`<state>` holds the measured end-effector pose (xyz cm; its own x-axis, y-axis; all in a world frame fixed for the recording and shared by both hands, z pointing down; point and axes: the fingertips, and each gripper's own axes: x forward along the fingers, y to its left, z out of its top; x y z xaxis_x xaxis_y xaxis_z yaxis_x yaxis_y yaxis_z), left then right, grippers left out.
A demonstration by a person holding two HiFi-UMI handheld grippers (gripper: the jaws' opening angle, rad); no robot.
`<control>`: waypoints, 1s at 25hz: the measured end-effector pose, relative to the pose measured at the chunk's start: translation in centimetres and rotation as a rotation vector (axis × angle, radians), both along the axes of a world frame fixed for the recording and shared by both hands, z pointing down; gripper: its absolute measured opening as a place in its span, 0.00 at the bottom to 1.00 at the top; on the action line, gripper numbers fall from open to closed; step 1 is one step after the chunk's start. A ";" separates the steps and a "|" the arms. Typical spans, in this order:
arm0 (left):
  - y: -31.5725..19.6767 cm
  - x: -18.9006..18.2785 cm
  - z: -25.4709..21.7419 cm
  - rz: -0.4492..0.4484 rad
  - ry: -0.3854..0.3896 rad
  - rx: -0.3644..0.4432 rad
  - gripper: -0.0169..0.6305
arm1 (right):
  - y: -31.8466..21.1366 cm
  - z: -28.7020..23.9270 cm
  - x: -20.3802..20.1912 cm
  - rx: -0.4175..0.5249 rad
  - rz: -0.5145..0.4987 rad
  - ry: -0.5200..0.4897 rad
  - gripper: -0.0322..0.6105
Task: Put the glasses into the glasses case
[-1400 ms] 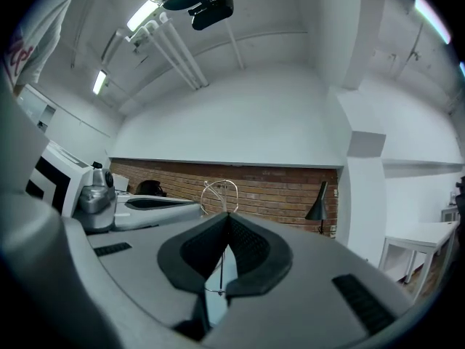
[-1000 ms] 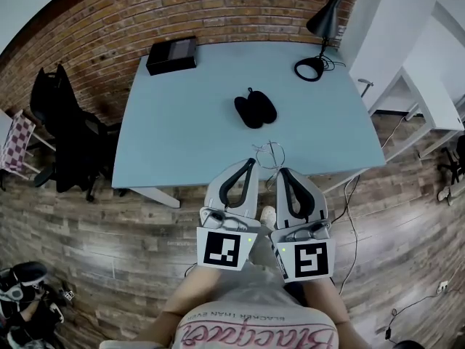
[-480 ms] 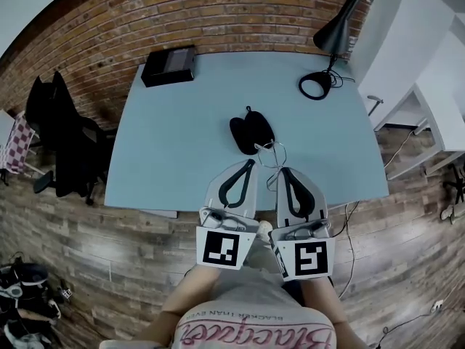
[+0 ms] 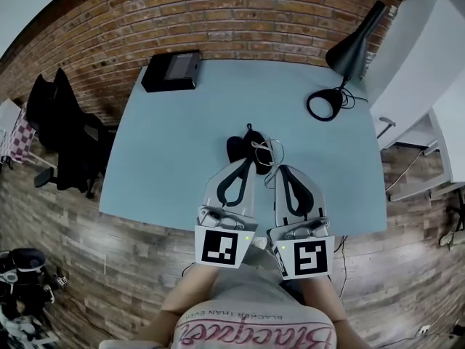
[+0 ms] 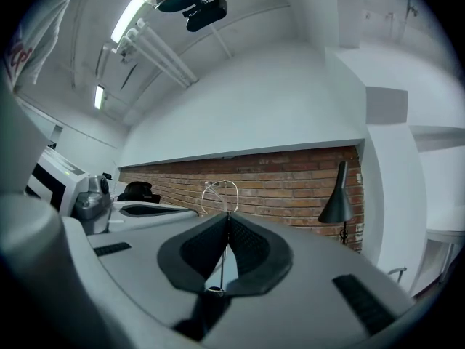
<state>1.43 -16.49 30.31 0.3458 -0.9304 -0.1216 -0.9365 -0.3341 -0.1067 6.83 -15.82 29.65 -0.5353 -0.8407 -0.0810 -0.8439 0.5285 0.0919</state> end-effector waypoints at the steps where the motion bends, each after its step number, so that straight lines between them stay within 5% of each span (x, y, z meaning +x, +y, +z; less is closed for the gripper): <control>1: -0.7 0.1 0.0 -0.007 -0.001 0.000 0.03 | -0.7 0.1 0.1 -0.005 -0.006 0.001 0.07; 16: -8.1 -2.6 4.2 -0.040 0.025 -0.118 0.03 | -9.0 5.3 -1.7 -0.170 -0.031 0.061 0.07; 25: -12.7 -5.8 7.8 0.000 0.019 -0.209 0.03 | -13.5 11.0 -3.6 -0.368 0.023 0.174 0.07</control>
